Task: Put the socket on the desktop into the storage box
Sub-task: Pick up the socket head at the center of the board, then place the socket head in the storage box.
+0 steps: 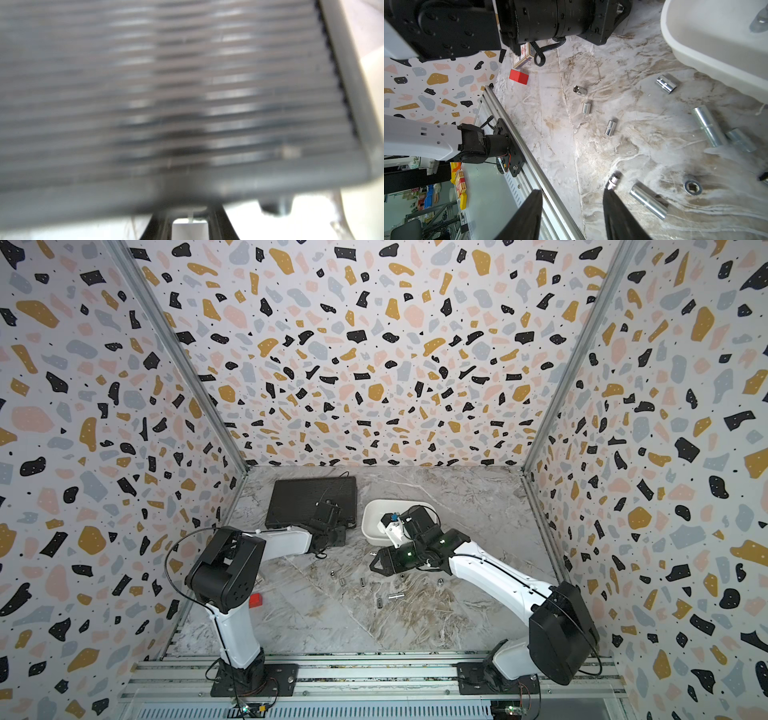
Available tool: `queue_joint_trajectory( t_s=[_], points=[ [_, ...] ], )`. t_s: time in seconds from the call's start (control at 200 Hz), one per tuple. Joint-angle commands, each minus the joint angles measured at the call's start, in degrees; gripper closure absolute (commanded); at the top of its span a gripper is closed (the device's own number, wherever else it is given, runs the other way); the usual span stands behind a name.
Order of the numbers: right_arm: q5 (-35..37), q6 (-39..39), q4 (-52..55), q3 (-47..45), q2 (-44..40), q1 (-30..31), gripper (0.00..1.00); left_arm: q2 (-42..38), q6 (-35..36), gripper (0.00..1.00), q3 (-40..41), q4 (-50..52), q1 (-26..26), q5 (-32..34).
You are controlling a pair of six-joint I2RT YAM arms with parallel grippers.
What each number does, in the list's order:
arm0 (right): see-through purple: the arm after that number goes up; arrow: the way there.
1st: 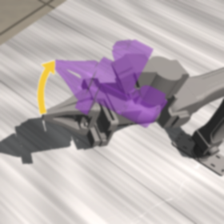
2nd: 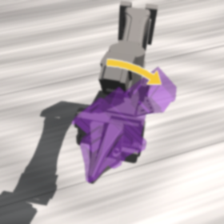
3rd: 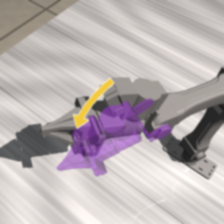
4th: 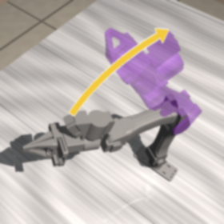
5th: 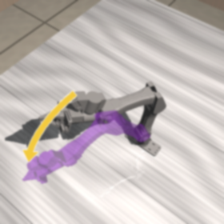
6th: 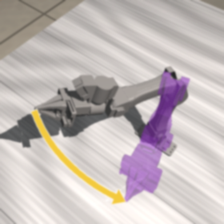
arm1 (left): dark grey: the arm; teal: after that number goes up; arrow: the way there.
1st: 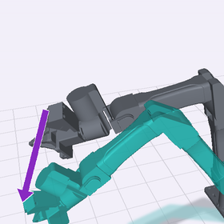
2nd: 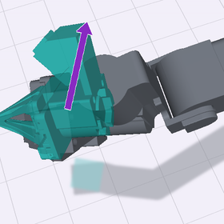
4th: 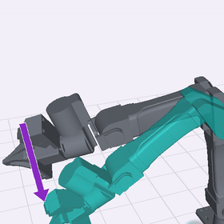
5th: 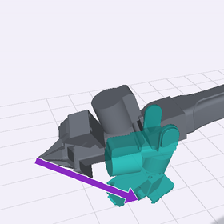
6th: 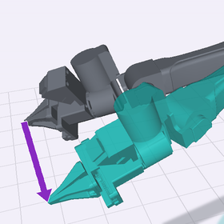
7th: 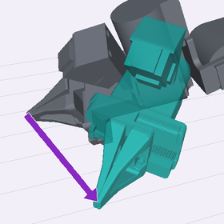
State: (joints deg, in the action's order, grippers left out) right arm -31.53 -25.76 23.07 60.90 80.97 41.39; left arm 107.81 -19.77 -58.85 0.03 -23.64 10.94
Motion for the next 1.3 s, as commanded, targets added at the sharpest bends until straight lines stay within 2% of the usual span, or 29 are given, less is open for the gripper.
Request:
queue_joint_trajectory(
  t_s=[0.0,0.511,0.911,1.296],
  points=[
    [-0.45,-0.51,-0.95,-0.12,-0.55,0.19,0.48,-3.44,-0.78,0.80,2.17,0.21,-0.09,-0.59],
    [-0.07,-1.39,-1.76,-2.03,-1.87,0.19,0.48,-10.88,-2.37,0.81,5.76,2.51,-1.67,-0.09],
    [2.70,-4.28,1.16,-1.63,-1.77,-4.17,0.48,-15.81,-2.95,0.80,4.29,5.14,-4.98,-9.41],
    [5.49,-5.51,3.46,-1.87,-2.66,-8.12,0.48,-19.10,-4.22,0.81,3.00,5.99,-8.06,-13.87]
  ],
)
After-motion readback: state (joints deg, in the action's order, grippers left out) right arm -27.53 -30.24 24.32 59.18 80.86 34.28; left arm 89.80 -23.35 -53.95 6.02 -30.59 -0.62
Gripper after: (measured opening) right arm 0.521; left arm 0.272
